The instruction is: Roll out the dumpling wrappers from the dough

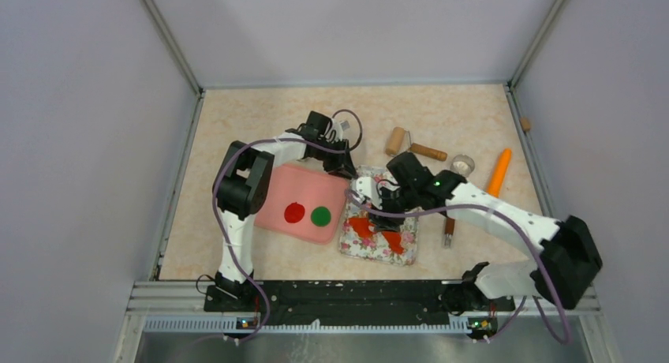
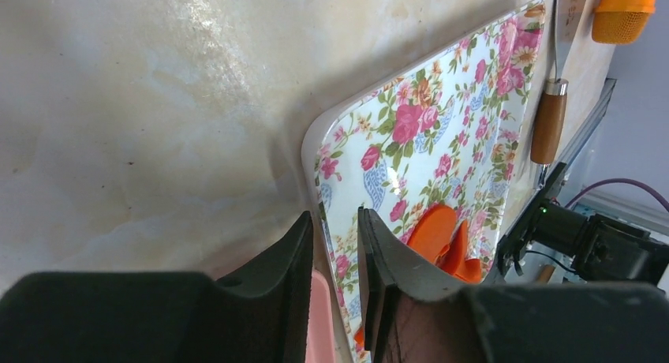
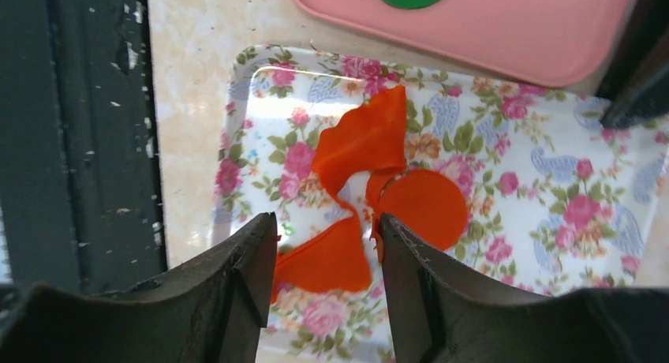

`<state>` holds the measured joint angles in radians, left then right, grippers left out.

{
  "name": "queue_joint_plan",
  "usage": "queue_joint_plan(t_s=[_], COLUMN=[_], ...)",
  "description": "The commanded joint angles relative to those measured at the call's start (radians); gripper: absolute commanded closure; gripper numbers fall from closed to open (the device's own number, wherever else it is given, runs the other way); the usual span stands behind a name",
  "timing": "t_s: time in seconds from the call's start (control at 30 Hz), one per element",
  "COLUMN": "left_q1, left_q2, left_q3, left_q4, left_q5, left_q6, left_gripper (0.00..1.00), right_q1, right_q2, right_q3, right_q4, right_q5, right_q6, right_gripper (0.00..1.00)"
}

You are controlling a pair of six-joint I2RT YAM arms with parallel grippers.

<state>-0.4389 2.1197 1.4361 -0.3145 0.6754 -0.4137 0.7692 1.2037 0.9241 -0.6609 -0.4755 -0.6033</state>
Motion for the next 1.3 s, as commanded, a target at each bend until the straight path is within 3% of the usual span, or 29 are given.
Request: queue_joint_plan(t_s=[0.0, 0.13, 0.37, 0.8, 0.9, 1.07, 1.27], left_q1=[0.004, -0.002, -0.019, -0.029, -0.029, -0.029, -0.028], left_q2=[-0.035, -0.028, -0.014, 0.005, 0.008, 0.011, 0.018], left_q3=[-0.021, -0.034, -0.03, -0.015, -0.015, -0.015, -0.012], left_q4=[0.035, 0.035, 0.015, 0.006, 0.009, 0.009, 0.011], left_q5=[0.025, 0.001, -0.042, -0.06, -0.061, -0.063, -0.067], left_q6=[-0.031, -0.055, -0.057, -0.055, -0.054, -0.053, -0.048], left_gripper=[0.7, 0.67, 0.79, 0.73, 0.73, 0.74, 0.77], right_q1=[-0.004, -0.001, 0.001, 0.006, 0.006, 0.008, 0.014], right_q2=[0.173, 0.303, 0.433, 0.543, 0.575, 0.593, 0.515], right_q3=[0.019, 0.044, 0.099, 0.142, 0.174, 0.235, 0.232], right_q4=[0.199, 0.218, 0.228, 0.144, 0.086, -0.045, -0.13], right_q5=[-0.104, -0.083, -0.073, -0.075, -0.083, -0.13, -0.156], right_q6=[-0.163, -0.26, -0.273, -0.294, -0.284, -0.283, -0.291], right_gripper=[0.47, 0.44, 0.43, 0.45, 0.53, 0.74, 0.85])
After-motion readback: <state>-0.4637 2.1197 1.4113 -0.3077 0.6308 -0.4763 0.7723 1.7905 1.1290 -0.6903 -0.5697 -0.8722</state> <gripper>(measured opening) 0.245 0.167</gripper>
